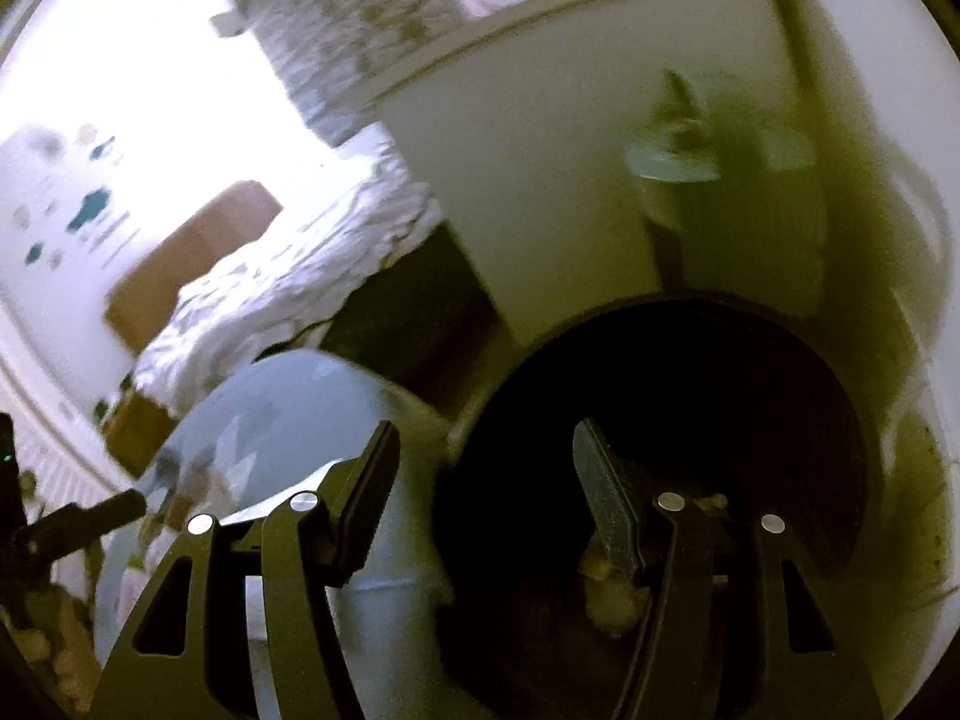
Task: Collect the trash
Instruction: 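Grasp the pink roller with the left tool while the right tool grasps the clear cup stack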
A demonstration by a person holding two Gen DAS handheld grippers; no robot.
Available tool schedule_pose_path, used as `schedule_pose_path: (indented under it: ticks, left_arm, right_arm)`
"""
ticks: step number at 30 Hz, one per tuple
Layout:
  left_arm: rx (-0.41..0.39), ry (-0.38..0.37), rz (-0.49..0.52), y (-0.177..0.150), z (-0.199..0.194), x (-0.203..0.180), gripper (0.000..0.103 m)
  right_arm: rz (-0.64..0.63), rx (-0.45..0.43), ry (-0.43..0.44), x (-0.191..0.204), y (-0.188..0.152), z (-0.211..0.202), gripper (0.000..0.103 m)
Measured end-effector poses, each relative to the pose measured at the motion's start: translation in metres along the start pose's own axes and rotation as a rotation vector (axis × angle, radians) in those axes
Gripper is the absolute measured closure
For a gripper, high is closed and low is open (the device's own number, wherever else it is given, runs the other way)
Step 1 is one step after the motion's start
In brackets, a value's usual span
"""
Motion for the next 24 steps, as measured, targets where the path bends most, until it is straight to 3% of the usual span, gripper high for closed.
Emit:
schedule_pose_path:
  ticks: [7,15,19,24]
  left_arm:
    - [-0.009,0.164,-0.005,-0.030,-0.045,0.063,0.028]
    - [0.011,0.232,0.004,-0.056,-0.067,0.095,0.028]
    - [0.040,0.256,-0.003,-0.073,-0.070,0.109,0.029]
    - [0.072,0.267,-0.011,-0.083,-0.066,0.120,0.045]
  right_arm:
    - [-0.143,0.049,0.065,0.067,-0.006,0.006,0.042]
    - [-0.246,0.104,0.162,0.142,-0.004,0.011,0.042]
    - [-0.310,0.164,0.167,0.176,-0.007,0.027,0.042]
    - [-0.385,0.253,0.144,0.217,-0.008,0.062,0.036]
Point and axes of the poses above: each gripper's, at about its wrist camera, not at the fingertips, and z roughly the way its jaws point, x to its left, y to its top, the point moved 6 cm from there along z, roughly the way its jaws point, and after that the axes turned 2 degrees about y, right-handed, at the moved point
